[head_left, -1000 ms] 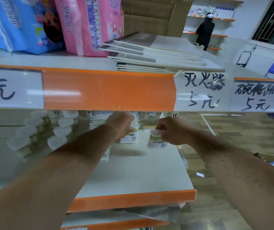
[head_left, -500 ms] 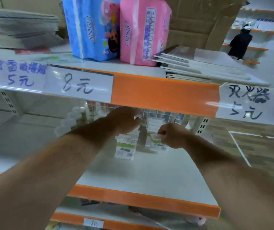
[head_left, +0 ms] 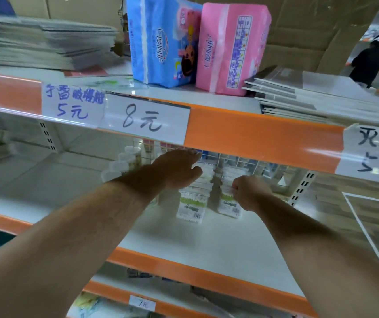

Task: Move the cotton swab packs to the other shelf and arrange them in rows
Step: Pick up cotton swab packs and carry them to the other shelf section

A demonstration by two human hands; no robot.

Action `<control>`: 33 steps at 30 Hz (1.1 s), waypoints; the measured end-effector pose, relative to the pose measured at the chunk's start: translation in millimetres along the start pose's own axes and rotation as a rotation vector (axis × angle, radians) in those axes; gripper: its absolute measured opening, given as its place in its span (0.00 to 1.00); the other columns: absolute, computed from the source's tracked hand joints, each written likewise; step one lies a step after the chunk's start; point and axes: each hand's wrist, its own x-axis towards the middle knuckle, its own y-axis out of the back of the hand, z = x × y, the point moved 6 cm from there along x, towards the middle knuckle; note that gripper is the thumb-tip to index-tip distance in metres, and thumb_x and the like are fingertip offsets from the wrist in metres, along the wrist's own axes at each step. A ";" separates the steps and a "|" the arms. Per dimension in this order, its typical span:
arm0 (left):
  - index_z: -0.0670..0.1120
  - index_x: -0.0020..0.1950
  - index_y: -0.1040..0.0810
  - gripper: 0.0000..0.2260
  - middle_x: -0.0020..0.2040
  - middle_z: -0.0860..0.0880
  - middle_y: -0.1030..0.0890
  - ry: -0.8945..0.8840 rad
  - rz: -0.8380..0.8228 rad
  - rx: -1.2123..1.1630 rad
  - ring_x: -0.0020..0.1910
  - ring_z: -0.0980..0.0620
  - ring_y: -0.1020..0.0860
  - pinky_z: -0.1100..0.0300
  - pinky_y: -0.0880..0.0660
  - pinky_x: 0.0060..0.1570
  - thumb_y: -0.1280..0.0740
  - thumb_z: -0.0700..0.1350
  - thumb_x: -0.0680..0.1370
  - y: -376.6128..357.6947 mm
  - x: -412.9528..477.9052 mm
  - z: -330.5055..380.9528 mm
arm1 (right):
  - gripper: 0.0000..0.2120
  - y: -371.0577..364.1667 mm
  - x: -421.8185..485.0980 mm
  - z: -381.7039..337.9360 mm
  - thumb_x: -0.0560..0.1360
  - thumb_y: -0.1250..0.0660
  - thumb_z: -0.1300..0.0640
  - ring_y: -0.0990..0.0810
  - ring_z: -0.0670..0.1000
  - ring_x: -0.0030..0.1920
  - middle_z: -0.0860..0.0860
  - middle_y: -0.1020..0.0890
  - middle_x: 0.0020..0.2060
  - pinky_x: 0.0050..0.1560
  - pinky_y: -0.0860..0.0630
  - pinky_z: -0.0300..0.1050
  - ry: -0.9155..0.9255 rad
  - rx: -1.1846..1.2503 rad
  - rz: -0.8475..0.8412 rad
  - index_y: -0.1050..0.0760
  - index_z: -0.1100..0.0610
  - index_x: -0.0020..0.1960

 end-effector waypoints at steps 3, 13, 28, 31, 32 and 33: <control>0.49 0.77 0.37 0.23 0.75 0.46 0.32 -0.001 0.001 0.025 0.70 0.47 0.29 0.57 0.35 0.66 0.46 0.53 0.83 -1.0 -1.1 1.8 | 0.08 -3.1 3.6 -0.3 0.77 0.38 0.63 0.19 0.52 0.40 0.51 0.18 0.41 0.36 0.20 0.44 0.009 0.001 0.023 0.20 0.55 0.47; 0.46 0.75 0.35 0.22 0.70 0.45 0.26 0.016 -0.018 0.047 0.68 0.46 0.28 0.56 0.33 0.64 0.46 0.53 0.83 -4.7 2.5 3.9 | 0.09 -9.0 9.2 1.0 0.73 0.38 0.67 0.19 0.55 0.38 0.54 0.20 0.39 0.38 0.18 0.49 0.039 0.049 0.093 0.21 0.58 0.41; 0.45 0.73 0.32 0.21 0.71 0.43 0.27 0.013 -0.040 0.043 0.68 0.46 0.28 0.57 0.32 0.61 0.46 0.54 0.83 -9.3 5.8 4.3 | 0.06 -3.2 0.7 2.8 0.73 0.34 0.63 0.26 0.51 0.39 0.50 0.24 0.40 0.36 0.26 0.44 0.031 0.134 0.183 0.30 0.55 0.46; 0.45 0.73 0.33 0.22 0.72 0.43 0.29 0.009 -0.043 0.042 0.69 0.45 0.29 0.56 0.33 0.62 0.45 0.53 0.83 -9.1 5.0 5.1 | 0.06 -1.9 -1.3 3.8 0.73 0.33 0.61 0.26 0.50 0.39 0.50 0.25 0.41 0.38 0.25 0.44 0.034 0.103 0.198 0.30 0.54 0.44; 0.44 0.73 0.33 0.21 0.72 0.43 0.28 0.006 -0.042 0.045 0.68 0.45 0.29 0.57 0.33 0.60 0.45 0.53 0.83 -8.8 4.5 6.0 | 0.06 -2.4 -1.1 4.3 0.74 0.33 0.61 0.26 0.50 0.40 0.50 0.25 0.41 0.38 0.24 0.44 0.031 0.094 0.198 0.30 0.54 0.44; 0.44 0.72 0.32 0.21 0.71 0.43 0.27 0.005 -0.040 0.046 0.67 0.45 0.28 0.58 0.33 0.58 0.45 0.53 0.83 -8.4 4.2 6.5 | 0.06 -3.1 -1.0 4.7 0.74 0.33 0.60 0.26 0.50 0.40 0.50 0.25 0.41 0.39 0.24 0.44 0.028 0.089 0.194 0.30 0.54 0.43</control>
